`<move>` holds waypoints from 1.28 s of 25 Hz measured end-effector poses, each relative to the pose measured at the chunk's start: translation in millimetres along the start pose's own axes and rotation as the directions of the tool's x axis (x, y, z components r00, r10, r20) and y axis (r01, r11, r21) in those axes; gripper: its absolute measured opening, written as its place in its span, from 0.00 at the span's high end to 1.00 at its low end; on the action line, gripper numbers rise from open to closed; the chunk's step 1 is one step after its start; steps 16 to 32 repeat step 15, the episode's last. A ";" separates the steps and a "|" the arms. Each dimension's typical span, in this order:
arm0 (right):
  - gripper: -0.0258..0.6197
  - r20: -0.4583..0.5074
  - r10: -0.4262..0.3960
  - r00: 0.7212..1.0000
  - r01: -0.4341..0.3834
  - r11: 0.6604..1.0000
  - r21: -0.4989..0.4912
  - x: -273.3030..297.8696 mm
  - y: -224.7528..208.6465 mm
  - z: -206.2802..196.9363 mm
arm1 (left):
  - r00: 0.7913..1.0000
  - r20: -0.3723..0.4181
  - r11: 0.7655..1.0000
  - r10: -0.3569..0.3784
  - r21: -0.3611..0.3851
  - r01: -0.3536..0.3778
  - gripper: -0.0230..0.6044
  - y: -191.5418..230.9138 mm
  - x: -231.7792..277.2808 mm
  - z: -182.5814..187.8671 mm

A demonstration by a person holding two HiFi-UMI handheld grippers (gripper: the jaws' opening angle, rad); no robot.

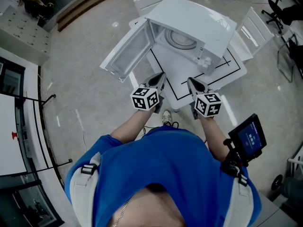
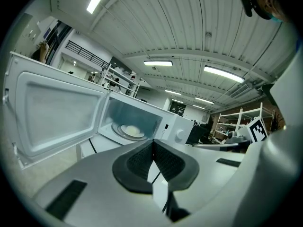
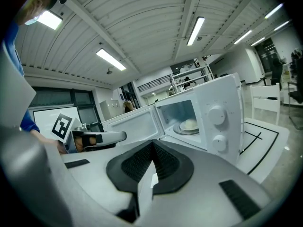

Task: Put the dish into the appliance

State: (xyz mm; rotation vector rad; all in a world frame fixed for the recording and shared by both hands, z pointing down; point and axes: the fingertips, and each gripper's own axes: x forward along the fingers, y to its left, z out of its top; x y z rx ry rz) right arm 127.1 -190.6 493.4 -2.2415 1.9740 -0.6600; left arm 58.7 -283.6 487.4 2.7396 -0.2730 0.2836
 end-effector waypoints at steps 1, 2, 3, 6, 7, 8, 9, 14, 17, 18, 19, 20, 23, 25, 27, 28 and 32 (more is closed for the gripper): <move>0.96 0.001 0.001 1.000 -0.001 1.000 0.000 -0.7 0.6 0.0 | 1.000 0.001 1.000 -0.001 0.001 0.001 0.95 -1.3 -0.5 -0.1; 0.96 0.002 0.003 1.000 -0.003 1.000 -0.001 -1.2 1.2 -0.2 | 1.000 0.002 1.000 -0.001 0.001 0.001 0.95 -2.3 -1.1 -0.3; 0.96 0.002 0.005 1.000 -0.005 1.000 -0.001 -1.5 1.9 -0.4 | 1.000 0.003 1.000 0.000 0.002 0.000 0.95 -3.0 -1.9 -0.6; 0.96 0.002 0.013 1.000 -0.013 1.000 -0.003 -0.9 6.1 -0.5 | 1.000 0.007 1.000 0.004 -0.001 -0.004 0.95 -3.4 -6.5 0.2; 0.96 0.002 0.017 1.000 -0.017 1.000 -0.004 -0.5 8.2 -0.1 | 1.000 0.009 1.000 0.006 -0.002 -0.006 0.95 -3.4 -8.6 1.1; 0.96 0.002 0.021 1.000 -0.021 1.000 -0.007 -0.1 9.9 0.7 | 1.000 0.012 1.000 0.008 -0.003 -0.008 0.95 -3.6 -10.2 2.1; 0.96 0.002 0.026 1.000 -0.026 1.000 -0.013 0.4 11.1 1.8 | 1.000 0.018 1.000 0.011 -0.004 -0.011 0.95 -3.9 -11.3 2.9; 0.96 0.005 0.066 0.998 -0.066 0.996 -0.053 3.2 14.2 7.6 | 0.998 0.059 0.999 0.035 -0.008 -0.034 0.95 -7.0 -14.1 6.3; 0.96 0.005 0.073 0.997 -0.072 0.996 -0.058 3.0 14.6 8.0 | 0.997 0.065 0.999 0.039 -0.008 -0.038 0.95 -8.1 -14.8 6.5; 0.96 0.005 0.073 0.997 -0.072 0.996 -0.058 3.0 14.6 8.0 | 0.997 0.065 0.999 0.039 -0.008 -0.038 0.95 -8.1 -14.8 6.5; 0.96 0.005 0.073 0.997 -0.072 0.996 -0.058 3.0 14.6 8.0 | 0.997 0.065 0.999 0.039 -0.008 -0.038 0.95 -8.1 -14.8 6.5; 0.96 0.005 0.073 0.997 -0.072 0.996 -0.058 3.0 14.6 8.0 | 0.997 0.065 0.999 0.039 -0.008 -0.038 0.95 -8.1 -14.8 6.5; 0.96 0.005 0.073 0.997 -0.072 0.996 -0.058 3.0 14.6 8.0 | 0.997 0.065 0.999 0.039 -0.008 -0.038 0.95 -8.1 -14.8 6.5; 0.96 0.005 0.073 0.997 -0.072 0.996 -0.058 3.0 14.6 8.0 | 0.997 0.065 0.999 0.039 -0.008 -0.038 0.95 -8.1 -14.8 6.5; 0.96 0.005 0.073 0.997 -0.072 0.996 -0.058 3.0 14.6 8.0 | 0.997 0.065 0.999 0.039 -0.008 -0.038 0.95 -8.1 -14.8 6.5; 0.96 0.005 0.073 0.997 -0.072 0.996 -0.058 3.0 14.6 8.0 | 0.997 0.065 0.999 0.039 -0.008 -0.038 0.95 -8.1 -14.8 6.5; 0.96 0.005 0.073 0.997 -0.072 0.996 -0.058 3.0 14.6 8.0 | 0.997 0.065 0.999 0.039 -0.008 -0.038 0.95 -8.1 -14.8 6.5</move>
